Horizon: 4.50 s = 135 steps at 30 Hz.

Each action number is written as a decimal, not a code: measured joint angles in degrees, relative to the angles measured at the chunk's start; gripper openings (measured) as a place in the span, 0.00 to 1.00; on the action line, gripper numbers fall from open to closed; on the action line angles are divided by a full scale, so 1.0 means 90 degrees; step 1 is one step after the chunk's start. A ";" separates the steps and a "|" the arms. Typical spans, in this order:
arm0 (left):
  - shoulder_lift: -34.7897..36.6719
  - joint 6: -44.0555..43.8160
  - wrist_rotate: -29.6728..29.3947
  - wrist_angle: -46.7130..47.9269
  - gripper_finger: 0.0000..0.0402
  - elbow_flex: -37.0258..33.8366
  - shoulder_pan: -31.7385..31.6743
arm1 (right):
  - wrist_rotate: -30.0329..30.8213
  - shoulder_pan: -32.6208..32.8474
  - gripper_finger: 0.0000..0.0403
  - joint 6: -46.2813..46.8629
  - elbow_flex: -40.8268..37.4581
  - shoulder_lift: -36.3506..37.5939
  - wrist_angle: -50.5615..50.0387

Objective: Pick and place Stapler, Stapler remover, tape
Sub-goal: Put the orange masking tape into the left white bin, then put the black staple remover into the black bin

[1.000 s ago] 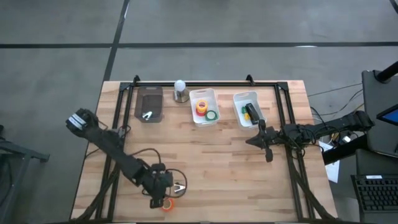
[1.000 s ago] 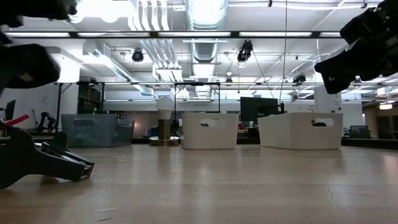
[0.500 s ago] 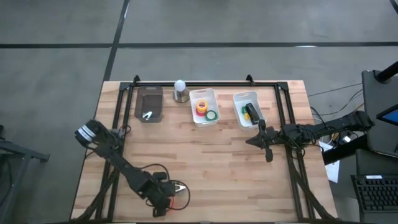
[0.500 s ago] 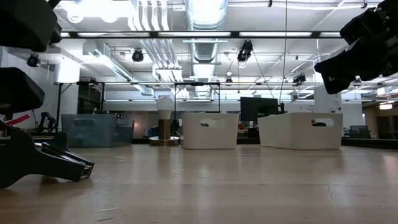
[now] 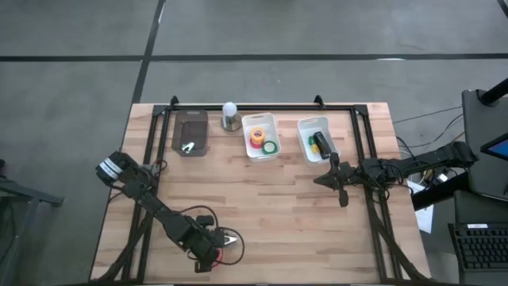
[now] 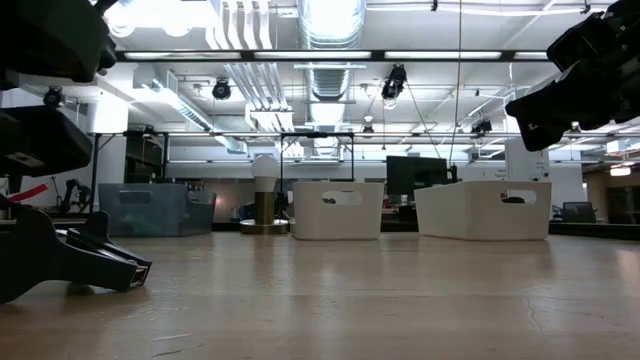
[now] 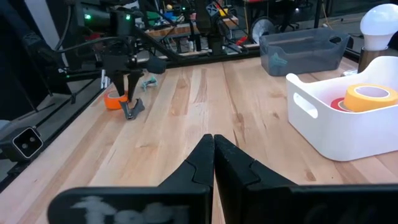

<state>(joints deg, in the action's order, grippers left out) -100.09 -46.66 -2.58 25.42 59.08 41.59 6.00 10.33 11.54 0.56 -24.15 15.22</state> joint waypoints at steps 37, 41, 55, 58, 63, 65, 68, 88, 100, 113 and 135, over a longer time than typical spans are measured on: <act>0.1675 0.4052 -0.2928 -0.1530 0.14 0.0046 -0.2609 | 0.0000 0.0002 0.02 -0.0001 0.0000 0.0001 -0.0001; 0.1678 0.4837 -0.2672 -0.2183 0.13 0.0187 -0.3291 | 0.0000 0.0000 0.02 -0.0001 0.0000 0.0001 0.0000; 0.1637 0.3975 -0.2331 -0.2761 0.15 0.0523 -0.6005 | 0.0000 0.0001 0.02 -0.0001 0.0000 0.0000 0.0000; 0.1458 0.3520 -0.1857 -0.2737 0.15 0.0504 -0.6524 | 0.0000 0.0000 0.02 0.0002 0.0000 0.0001 0.0000; 0.0906 0.3401 -0.1000 -0.2721 0.15 0.0563 -0.6747 | -0.0002 0.0002 0.02 -0.0001 0.0000 -0.0002 0.0000; 0.0630 0.3383 -0.0814 -0.2704 0.15 0.0661 -0.6733 | 0.0000 0.0000 0.02 0.0000 0.0000 -0.0002 0.0000; 0.0250 0.3380 -0.0485 -0.2683 0.15 0.0879 -0.6728 | 0.0000 0.0000 0.02 0.0000 0.0000 0.0000 0.0000; -0.1115 0.3634 0.0002 -0.1538 0.16 0.1877 -0.6723 | -0.0001 0.0002 0.02 0.0000 -0.0002 -0.0002 0.0000; -0.1113 0.3703 0.0276 -0.1536 0.16 0.1864 -0.6723 | 0.0000 0.0002 0.02 -0.0001 -0.0002 -0.0002 0.0000; -0.0990 0.3649 0.0385 -0.1525 0.42 0.1943 -0.6706 | -0.0002 0.0002 0.02 -0.0001 -0.0002 -0.0002 0.0000; 0.1553 0.3691 0.0946 0.0485 0.47 0.1121 -0.3902 | -0.0001 0.0000 0.02 -0.0001 -0.0002 -0.0006 0.0000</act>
<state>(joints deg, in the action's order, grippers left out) -86.11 -13.44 5.93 29.78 69.17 6.47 5.99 10.33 11.53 0.54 -24.21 15.22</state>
